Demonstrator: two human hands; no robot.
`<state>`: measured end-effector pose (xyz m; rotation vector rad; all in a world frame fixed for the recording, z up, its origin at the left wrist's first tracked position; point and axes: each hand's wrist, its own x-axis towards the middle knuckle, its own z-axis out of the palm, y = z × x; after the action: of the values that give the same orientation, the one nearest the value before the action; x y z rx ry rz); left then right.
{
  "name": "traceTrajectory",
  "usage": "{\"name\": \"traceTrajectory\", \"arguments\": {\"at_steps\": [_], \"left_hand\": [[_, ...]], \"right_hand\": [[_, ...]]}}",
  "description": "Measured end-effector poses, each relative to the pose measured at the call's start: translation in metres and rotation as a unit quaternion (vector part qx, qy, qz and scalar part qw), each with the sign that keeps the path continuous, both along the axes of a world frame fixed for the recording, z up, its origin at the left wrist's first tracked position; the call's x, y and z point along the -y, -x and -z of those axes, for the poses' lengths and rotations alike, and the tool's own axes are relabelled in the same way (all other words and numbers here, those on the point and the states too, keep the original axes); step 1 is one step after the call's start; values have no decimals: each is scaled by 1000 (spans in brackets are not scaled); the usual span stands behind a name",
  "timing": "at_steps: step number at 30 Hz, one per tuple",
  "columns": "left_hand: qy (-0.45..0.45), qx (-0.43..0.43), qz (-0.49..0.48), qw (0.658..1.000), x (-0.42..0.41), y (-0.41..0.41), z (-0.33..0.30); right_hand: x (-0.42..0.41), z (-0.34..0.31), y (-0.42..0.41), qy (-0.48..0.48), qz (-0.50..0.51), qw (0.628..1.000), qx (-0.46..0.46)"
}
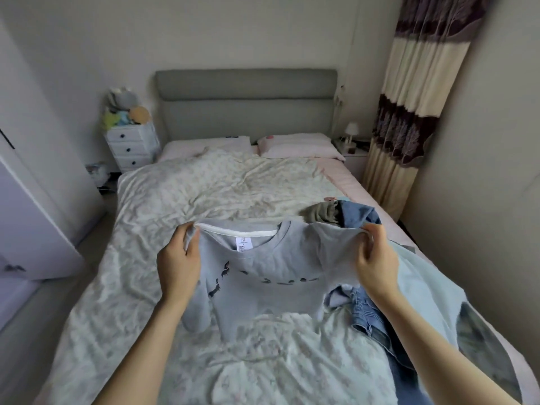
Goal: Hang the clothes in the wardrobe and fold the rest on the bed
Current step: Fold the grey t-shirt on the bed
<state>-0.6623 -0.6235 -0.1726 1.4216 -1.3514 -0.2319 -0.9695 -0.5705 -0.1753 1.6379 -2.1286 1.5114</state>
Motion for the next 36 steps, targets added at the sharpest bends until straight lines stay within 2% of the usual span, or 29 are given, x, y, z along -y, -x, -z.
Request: {"name": "traceTrajectory", "arguments": {"at_steps": [4,8,13,16,20,23,27,29,32,34,36], "left_hand": [[10,19,-23,999,-11,-21,-12],[-42,33,-56,997,0,-44,-10],[-197,63,-70,976,36,-62,31],[-268,104,-50,957,79,-67,77],[-352,157,-21,922,154,-65,148],[-394,183,4,900,176,-58,209],[-404,239,64,881,153,-53,285],[-435,240,59,866,142,-54,318],[-464,155,-38,871,135,-61,352],[-475,107,-129,864,136,-70,367],[-485,78,-181,852,138,-80,376]], "right_hand": [[-3,-21,-8,58,-2,998,-6],[12,-23,-16,64,-2,998,-11],[56,25,-25,-62,-11,997,-32],[101,72,-34,-172,1,984,-43],[167,143,-40,-338,52,940,-7],[188,201,-53,-424,47,903,-56],[170,268,-79,-457,-26,878,-141],[160,296,-90,-486,-70,857,-156],[159,326,-96,-494,-71,863,-76],[166,340,-95,-477,-5,879,21],[178,351,-90,-462,90,874,124]]}}
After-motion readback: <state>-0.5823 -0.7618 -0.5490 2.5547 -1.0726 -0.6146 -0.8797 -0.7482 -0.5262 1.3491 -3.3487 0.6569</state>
